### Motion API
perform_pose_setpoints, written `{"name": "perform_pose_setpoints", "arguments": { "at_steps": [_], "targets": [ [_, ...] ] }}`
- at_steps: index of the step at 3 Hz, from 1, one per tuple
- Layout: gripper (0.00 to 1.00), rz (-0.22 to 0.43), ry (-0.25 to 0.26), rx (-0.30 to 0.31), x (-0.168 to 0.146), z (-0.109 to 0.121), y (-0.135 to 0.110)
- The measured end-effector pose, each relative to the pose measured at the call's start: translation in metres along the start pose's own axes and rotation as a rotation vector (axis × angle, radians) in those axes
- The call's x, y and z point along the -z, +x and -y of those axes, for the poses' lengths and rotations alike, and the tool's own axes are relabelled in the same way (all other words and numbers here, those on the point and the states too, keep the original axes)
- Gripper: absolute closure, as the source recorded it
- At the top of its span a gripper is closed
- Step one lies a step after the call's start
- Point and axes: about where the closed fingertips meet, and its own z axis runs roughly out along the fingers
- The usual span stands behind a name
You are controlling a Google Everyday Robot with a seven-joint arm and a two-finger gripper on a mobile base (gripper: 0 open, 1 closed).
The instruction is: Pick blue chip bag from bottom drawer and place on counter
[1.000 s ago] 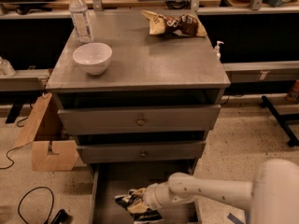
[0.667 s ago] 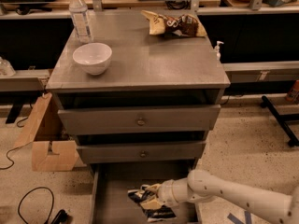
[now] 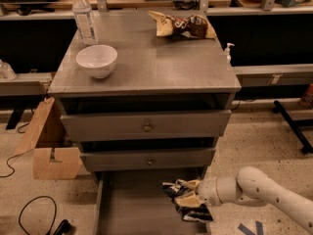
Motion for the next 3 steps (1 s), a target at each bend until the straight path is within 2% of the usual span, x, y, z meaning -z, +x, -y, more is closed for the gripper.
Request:
{"name": "perform_pose_setpoints", "arguments": {
  "at_steps": [1,2,3],
  "targets": [
    [1.00,0.000,0.000,0.000,0.000,0.000,0.000],
    [1.00,0.009,0.019,0.008,0.023,-0.011,-0.033],
    [1.00,0.039,0.049,0.020,0.078,-0.047,-0.114]
  ]
}}
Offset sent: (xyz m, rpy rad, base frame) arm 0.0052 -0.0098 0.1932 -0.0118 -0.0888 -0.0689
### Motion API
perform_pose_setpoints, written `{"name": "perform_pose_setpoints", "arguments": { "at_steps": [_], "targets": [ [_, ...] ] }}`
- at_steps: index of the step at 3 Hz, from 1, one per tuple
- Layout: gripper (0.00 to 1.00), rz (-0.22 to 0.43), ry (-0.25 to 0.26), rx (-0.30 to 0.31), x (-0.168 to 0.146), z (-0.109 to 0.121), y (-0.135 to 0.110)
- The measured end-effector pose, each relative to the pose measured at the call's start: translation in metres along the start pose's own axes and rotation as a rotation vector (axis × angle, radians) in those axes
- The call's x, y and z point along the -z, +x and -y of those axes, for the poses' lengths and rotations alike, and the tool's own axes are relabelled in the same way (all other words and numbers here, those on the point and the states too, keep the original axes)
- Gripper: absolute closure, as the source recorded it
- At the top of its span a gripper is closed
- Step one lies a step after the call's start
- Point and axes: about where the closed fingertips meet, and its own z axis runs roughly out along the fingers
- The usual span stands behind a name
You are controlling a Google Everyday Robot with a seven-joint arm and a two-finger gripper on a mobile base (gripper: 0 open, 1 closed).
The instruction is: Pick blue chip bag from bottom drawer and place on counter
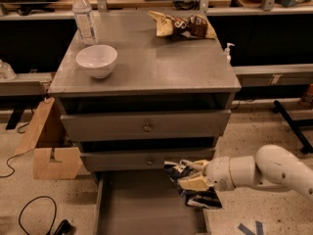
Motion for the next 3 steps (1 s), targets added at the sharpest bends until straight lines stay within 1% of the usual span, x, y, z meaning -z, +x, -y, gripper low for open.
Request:
{"name": "perform_pose_setpoints", "arguments": {
  "at_steps": [1,2,3],
  "targets": [
    [1.00,0.036,0.055,0.015,0.057,-0.021,-0.093],
    [1.00,0.084,0.168,0.045,0.112,-0.038,-0.212],
    [1.00,0.147,0.294,0.074,0.135,-0.032,-0.279]
  ]
}}
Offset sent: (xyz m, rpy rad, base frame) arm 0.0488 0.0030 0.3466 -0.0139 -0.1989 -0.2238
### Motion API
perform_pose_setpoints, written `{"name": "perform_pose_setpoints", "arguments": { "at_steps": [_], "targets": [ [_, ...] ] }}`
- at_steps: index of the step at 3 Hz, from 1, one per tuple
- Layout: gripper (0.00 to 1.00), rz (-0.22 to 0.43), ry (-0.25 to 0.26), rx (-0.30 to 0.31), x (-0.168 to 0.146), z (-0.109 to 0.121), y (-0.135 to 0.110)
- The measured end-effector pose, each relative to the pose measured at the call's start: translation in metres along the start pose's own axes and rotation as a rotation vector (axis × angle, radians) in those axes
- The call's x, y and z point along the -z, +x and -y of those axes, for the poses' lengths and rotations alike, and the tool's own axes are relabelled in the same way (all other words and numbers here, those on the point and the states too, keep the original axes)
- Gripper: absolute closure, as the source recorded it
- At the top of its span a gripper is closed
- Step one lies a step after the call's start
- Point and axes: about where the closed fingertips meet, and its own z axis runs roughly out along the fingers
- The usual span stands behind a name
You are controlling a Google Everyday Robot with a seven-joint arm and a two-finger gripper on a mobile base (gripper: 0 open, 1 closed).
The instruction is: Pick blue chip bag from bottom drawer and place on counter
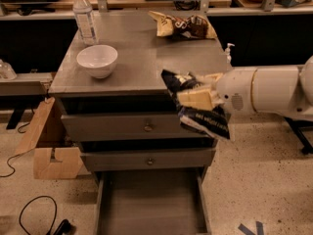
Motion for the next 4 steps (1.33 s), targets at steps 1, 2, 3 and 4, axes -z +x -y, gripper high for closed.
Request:
{"name": "perform_pose_setpoints", "arguments": {
  "at_steps": [1,2,3,4],
  "targets": [
    [1.00,0.100,0.111,0.041,-0.001,0.028,-0.046],
    [1.00,0.133,0.161,0.044,0.001,0.040,-0.057],
    [1.00,0.138,0.160,0.045,-0.002,0.044,-0.063],
    [1.00,0.176,0.172,0.050,-0.012,0.077,-0.097]
  ]
}}
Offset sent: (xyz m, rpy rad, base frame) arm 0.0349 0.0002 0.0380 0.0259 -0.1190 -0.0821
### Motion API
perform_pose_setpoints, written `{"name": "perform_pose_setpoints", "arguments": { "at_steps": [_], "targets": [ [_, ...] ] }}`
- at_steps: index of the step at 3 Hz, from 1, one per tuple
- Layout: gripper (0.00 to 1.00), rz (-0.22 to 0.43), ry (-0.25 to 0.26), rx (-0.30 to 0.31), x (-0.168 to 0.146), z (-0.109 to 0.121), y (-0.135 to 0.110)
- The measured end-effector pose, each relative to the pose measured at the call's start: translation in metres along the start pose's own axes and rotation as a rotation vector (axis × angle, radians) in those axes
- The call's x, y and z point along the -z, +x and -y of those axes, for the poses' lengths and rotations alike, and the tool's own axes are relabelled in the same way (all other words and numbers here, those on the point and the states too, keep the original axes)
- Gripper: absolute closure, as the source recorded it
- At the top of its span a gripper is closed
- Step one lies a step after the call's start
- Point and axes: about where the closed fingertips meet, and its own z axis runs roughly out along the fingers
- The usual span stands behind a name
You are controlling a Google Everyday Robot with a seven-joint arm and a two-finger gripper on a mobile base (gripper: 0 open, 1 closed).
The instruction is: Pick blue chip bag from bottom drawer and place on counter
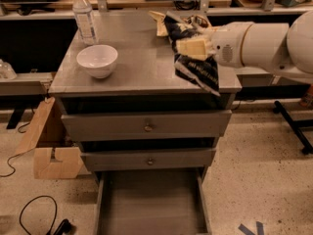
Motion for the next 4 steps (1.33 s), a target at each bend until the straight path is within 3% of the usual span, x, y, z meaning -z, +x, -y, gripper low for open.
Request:
{"name": "perform_pose_setpoints", "arguments": {
  "at_steps": [1,2,4],
  "targets": [
    [1.00,0.079,-0.004,-0.016,-0.055,0.048,-0.036],
    [1.00,0.115,0.015,-0.053,-0.094,0.069,-0.038],
    [0.59,0.116,0.003,-0.052,-0.100,0.063,-0.039]
  ]
}}
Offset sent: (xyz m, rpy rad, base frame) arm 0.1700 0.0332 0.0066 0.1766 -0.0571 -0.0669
